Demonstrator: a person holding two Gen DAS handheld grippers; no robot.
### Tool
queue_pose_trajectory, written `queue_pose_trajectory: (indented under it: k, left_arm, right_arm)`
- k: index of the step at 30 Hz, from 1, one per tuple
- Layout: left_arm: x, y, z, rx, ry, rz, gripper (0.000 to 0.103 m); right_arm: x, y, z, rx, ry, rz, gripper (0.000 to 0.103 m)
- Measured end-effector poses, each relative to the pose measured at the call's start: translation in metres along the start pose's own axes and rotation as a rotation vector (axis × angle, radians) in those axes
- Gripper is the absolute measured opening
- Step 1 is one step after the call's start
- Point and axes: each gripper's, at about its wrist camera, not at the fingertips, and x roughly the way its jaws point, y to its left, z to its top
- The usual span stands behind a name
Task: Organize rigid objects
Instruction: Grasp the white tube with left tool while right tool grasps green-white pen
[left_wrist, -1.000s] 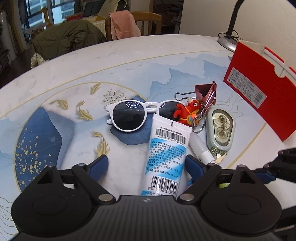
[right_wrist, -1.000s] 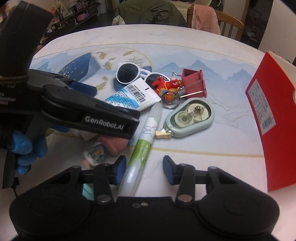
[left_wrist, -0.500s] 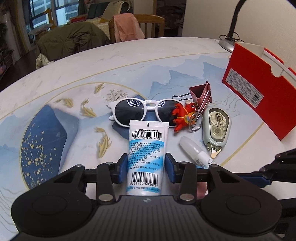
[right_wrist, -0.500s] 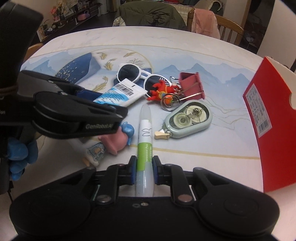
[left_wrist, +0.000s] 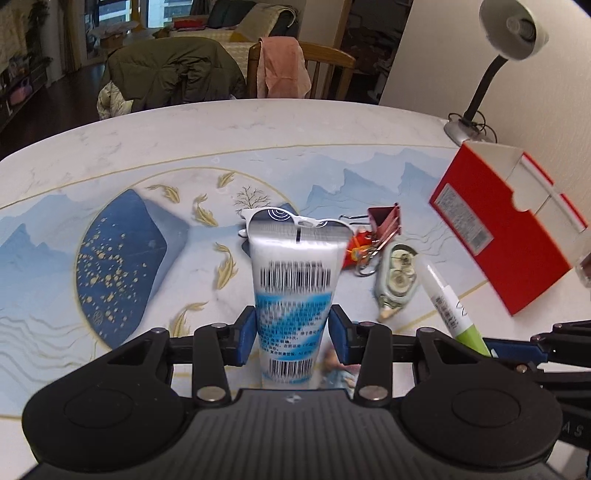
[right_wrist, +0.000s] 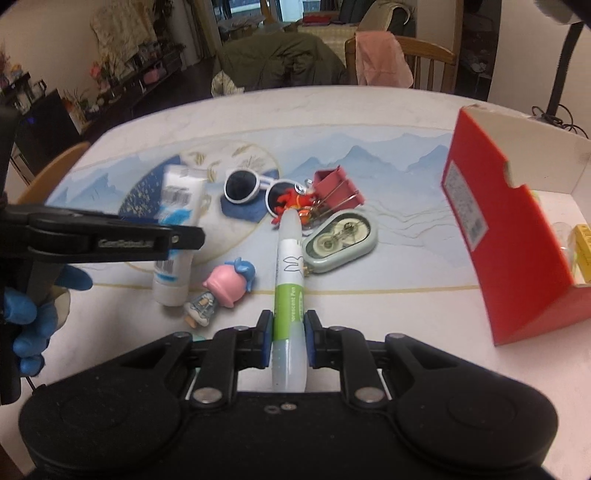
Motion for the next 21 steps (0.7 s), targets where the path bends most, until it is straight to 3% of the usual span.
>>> queue_pose_trajectory:
  k: [10, 21]
  left_arm:
    - [-0.041, -0.027, 0.007, -0.024, -0.058, -0.046, 0.04]
    - [-0.059, -0.11, 0.035, 0.037, -0.101, -0.128, 0.04]
  right_arm:
    - [-0.046, -0.025, 0.005, 0.02, -0.082, 0.016, 0.016]
    - [-0.082, -0.077, 0.015, 0.054, -0.138, 0.008, 0.016]
